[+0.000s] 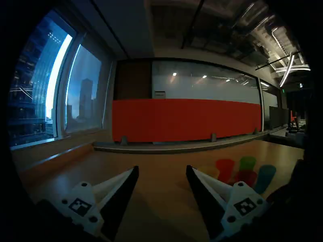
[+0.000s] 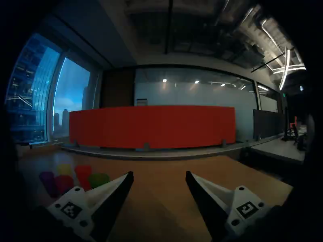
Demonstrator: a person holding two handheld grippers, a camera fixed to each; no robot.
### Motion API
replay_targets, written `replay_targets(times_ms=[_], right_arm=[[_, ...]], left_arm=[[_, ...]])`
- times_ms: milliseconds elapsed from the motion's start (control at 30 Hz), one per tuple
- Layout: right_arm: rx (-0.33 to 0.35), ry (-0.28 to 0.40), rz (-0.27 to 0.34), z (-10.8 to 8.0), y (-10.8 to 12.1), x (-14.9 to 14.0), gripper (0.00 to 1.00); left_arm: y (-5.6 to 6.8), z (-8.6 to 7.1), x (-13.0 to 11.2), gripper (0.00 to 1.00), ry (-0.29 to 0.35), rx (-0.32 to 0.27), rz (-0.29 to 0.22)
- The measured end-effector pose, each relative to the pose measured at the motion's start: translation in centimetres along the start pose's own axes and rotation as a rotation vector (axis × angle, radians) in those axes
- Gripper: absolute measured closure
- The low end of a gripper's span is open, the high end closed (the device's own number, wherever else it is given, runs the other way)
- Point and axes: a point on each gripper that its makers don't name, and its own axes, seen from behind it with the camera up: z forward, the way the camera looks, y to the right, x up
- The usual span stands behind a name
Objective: Pour water
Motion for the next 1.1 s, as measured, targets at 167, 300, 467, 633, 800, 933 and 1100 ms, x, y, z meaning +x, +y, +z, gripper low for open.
replay_targets(times_ms=[167, 300, 467, 633, 800, 933, 1100], right_arm=[[0.011, -0.002, -0.004, -0.1, -0.2, 2.7, 0.00], [0.027, -0.014, -0.010, 0.1, -0.6, 4.7, 0.00], [0.034, -0.025, -0.025, 0.3, -0.8, 7.3, 0.00], [0.036, -0.032, -0.037, 0.5, -1.0, 9.7, 0.00], [0.047, -0.030, -0.038, 0.7, -1.3, 11.8, 0.00], [0.051, -0.037, -0.042, 1.0, -1.5, 13.0, 0.00], [0.060, -0.046, -0.041, 1.2, -1.9, 14.2, 0.00]], left_arm=[[-0.6, 0.4, 2.1, 0.14, -0.002, -0.004, 0.009], [-0.7, 0.7, 3.8, 0.14, -0.006, -0.018, 0.013], [-0.7, 1.2, 5.9, 0.14, -0.020, -0.036, 0.011], [-1.0, 1.7, 8.3, 0.14, -0.018, -0.045, 0.037], [-1.0, 2.1, 10.2, 0.14, -0.022, -0.056, 0.067], [-0.7, 2.3, 11.4, 0.14, -0.029, -0.077, 0.080], [-0.7, 2.8, 12.4, 0.14, -0.045, -0.084, 0.077]])
